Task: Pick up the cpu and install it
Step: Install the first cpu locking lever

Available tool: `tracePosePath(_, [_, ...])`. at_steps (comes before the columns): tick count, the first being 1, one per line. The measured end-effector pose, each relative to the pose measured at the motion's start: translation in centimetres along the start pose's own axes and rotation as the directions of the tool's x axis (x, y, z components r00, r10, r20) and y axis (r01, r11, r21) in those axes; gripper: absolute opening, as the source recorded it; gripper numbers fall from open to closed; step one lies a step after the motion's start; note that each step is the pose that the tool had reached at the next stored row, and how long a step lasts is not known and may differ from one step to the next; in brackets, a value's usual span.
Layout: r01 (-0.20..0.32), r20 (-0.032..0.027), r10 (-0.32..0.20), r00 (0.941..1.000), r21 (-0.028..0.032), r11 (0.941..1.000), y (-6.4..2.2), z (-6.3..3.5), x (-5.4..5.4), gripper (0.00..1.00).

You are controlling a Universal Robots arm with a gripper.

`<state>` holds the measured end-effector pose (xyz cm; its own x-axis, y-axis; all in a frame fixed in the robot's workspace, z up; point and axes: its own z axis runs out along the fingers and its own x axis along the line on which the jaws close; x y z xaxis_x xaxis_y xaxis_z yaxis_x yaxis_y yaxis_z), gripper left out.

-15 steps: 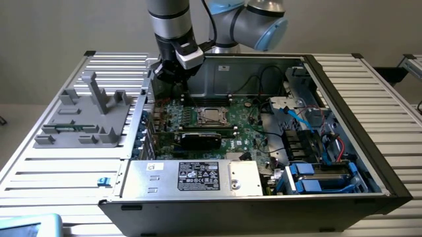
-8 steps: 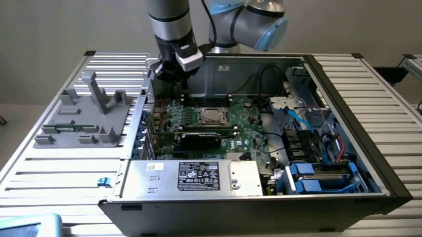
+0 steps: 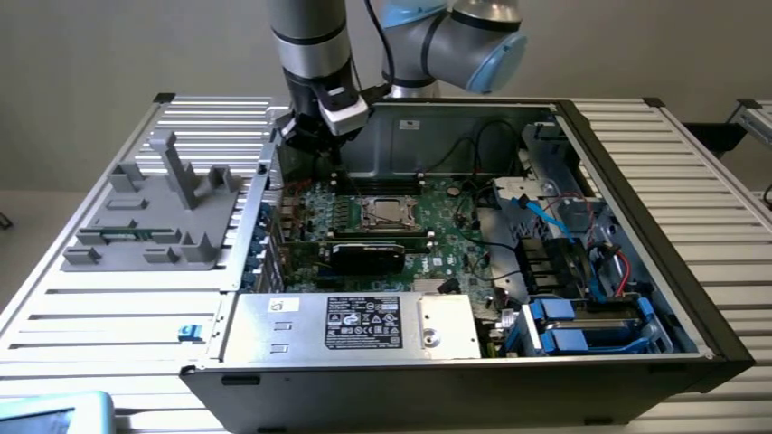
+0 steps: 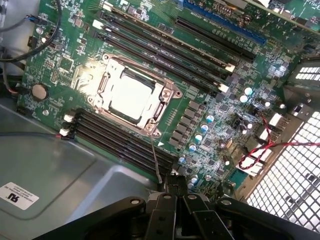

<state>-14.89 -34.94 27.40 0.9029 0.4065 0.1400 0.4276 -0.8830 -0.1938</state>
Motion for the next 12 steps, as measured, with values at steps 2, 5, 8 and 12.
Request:
tracePosePath(2, [-0.011,0.0014,0.011,0.9999,0.0009,0.9999,0.04,0.2,0.0,0.11])
tracePosePath(5, [-0.027,0.0057,0.027,0.9996,0.0024,0.9996,0.1,0.48,-0.1,0.11])
tracePosePath(8, [-0.043,0.0056,0.043,0.9991,0.004,0.9991,0.16,0.79,-0.1,0.11])
tracePosePath(12, [-0.062,0.0016,0.062,0.9981,0.0092,0.998,0.24,1.18,-0.2,0.11])
